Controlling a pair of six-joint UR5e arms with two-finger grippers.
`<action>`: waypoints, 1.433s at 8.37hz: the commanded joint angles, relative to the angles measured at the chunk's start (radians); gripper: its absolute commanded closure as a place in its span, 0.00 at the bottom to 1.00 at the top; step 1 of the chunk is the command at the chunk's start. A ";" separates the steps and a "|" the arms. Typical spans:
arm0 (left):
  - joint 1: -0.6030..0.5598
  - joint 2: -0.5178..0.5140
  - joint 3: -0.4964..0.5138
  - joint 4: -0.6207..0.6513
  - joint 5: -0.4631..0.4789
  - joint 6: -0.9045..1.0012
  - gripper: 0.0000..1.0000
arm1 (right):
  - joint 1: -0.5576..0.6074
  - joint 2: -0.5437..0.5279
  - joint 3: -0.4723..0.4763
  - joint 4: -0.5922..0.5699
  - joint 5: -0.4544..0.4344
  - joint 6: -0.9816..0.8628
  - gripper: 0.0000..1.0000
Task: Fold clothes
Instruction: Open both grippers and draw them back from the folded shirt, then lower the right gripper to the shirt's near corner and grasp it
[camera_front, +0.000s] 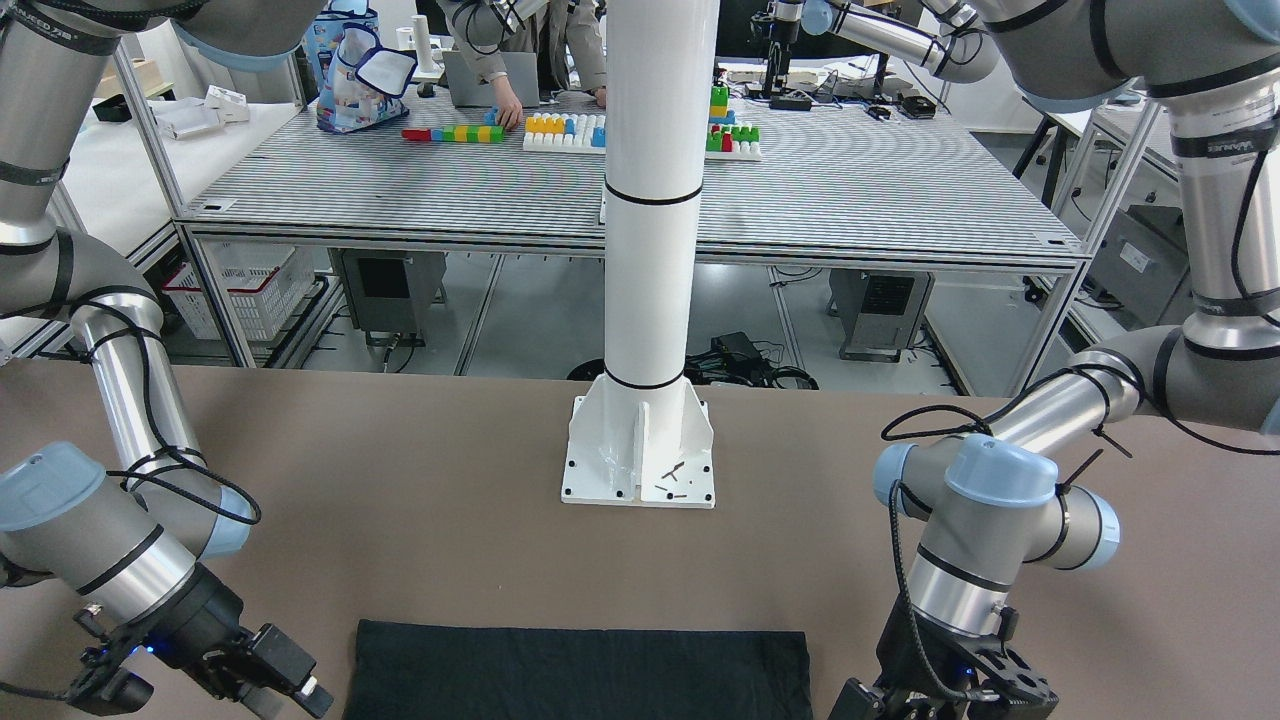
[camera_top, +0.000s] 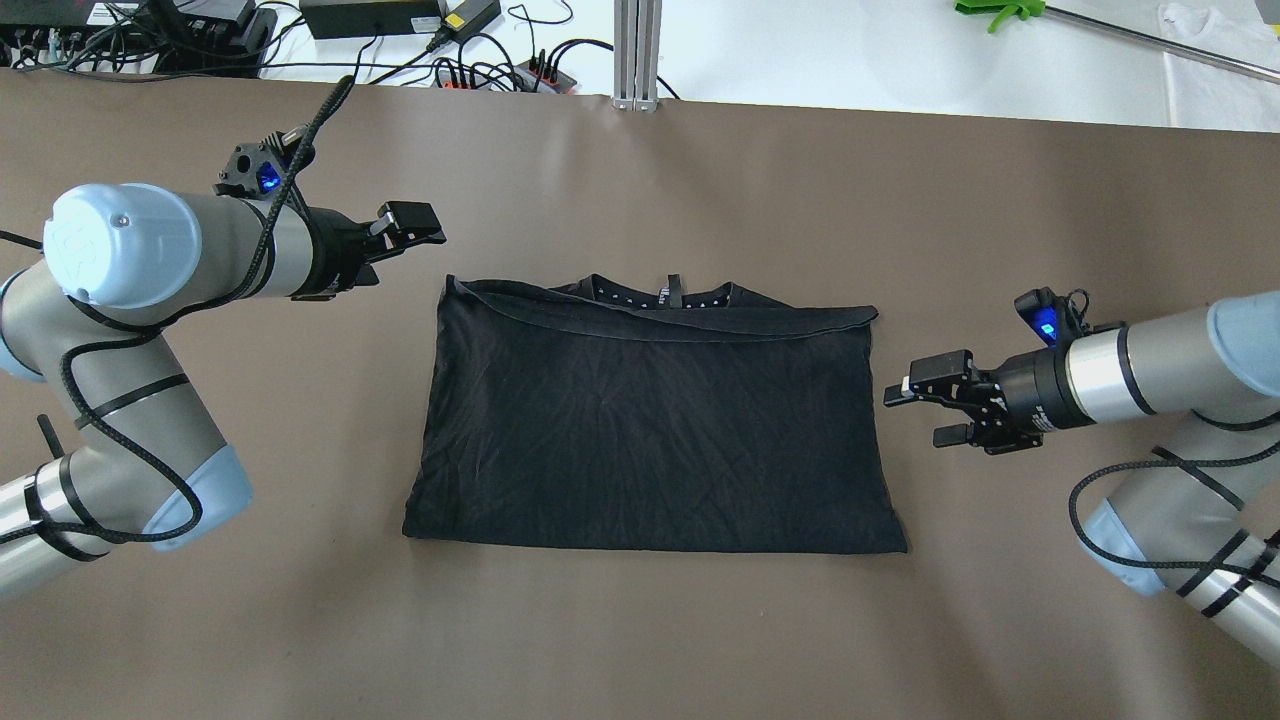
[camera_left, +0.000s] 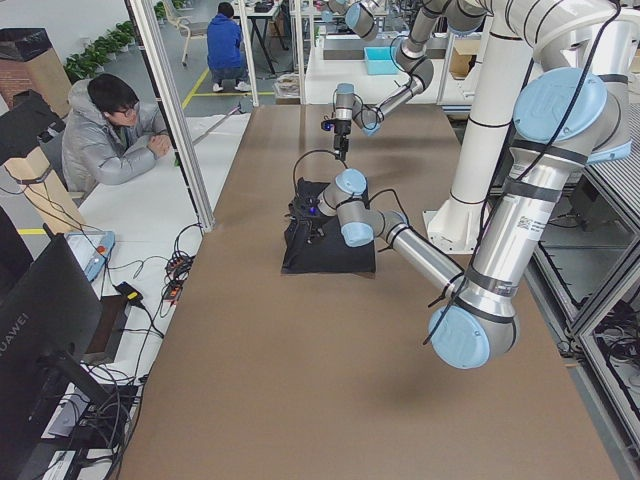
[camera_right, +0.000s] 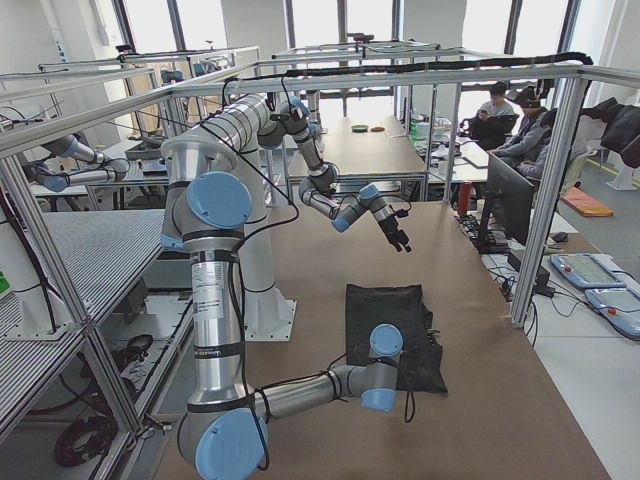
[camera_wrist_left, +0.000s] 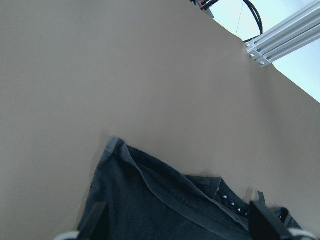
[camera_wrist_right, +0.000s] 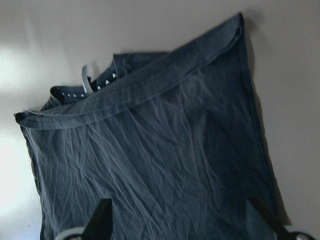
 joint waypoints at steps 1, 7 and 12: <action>-0.006 0.012 -0.014 0.002 0.026 0.000 0.00 | -0.065 -0.104 -0.001 0.079 -0.001 0.007 0.06; -0.004 0.012 -0.014 0.002 0.026 0.001 0.00 | -0.231 -0.097 -0.024 0.074 -0.141 -0.044 0.06; -0.004 0.012 -0.005 0.002 0.026 0.004 0.00 | -0.230 -0.091 -0.050 0.067 -0.165 -0.044 0.10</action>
